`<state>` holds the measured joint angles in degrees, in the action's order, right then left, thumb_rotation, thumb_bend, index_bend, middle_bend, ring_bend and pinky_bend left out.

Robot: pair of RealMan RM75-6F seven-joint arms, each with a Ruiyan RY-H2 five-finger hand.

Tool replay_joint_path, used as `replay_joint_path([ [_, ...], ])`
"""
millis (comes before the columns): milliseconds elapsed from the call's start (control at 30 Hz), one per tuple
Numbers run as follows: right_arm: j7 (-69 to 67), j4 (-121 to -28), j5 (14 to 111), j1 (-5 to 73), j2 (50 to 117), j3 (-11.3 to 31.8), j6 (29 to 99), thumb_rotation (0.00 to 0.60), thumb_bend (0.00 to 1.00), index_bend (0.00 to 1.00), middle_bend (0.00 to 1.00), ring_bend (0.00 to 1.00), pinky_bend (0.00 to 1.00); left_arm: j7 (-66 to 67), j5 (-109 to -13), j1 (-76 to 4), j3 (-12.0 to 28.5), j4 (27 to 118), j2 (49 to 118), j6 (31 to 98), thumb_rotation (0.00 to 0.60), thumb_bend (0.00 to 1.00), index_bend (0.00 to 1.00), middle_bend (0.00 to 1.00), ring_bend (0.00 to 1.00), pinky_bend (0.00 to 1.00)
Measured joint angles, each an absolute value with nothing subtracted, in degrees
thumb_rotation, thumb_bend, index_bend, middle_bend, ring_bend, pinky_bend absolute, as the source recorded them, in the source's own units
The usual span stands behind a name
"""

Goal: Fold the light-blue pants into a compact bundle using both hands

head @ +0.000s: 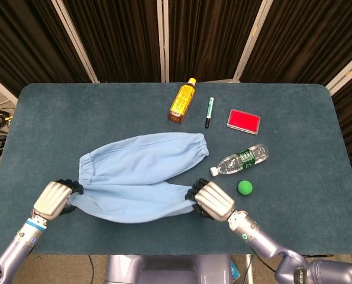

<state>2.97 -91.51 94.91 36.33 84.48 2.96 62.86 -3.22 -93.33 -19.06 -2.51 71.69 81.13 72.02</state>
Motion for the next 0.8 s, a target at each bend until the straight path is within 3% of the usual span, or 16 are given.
replay_joint_path([
  [267, 10.2, -92.3, 85.2, 40.6, 84.0, 10.8, 57.8, 0.600, 0.66, 0.57, 0.53, 0.41, 0.33, -1.3, -82.4, -22.9, 2.7, 80.8, 75.6, 62.2, 0.600, 0.49, 0.63, 0.48, 0.43, 0.53],
  [800, 20.4, -78.3, 68.0, 51.3, 91.4, 17.9, 48.0, 0.600, 0.66, 0.57, 0.53, 0.41, 0.33, 11.5, -55.5, -33.6, 9.0, 86.4, 70.9, 43.8, 0.600, 0.49, 0.63, 0.48, 0.43, 0.53],
])
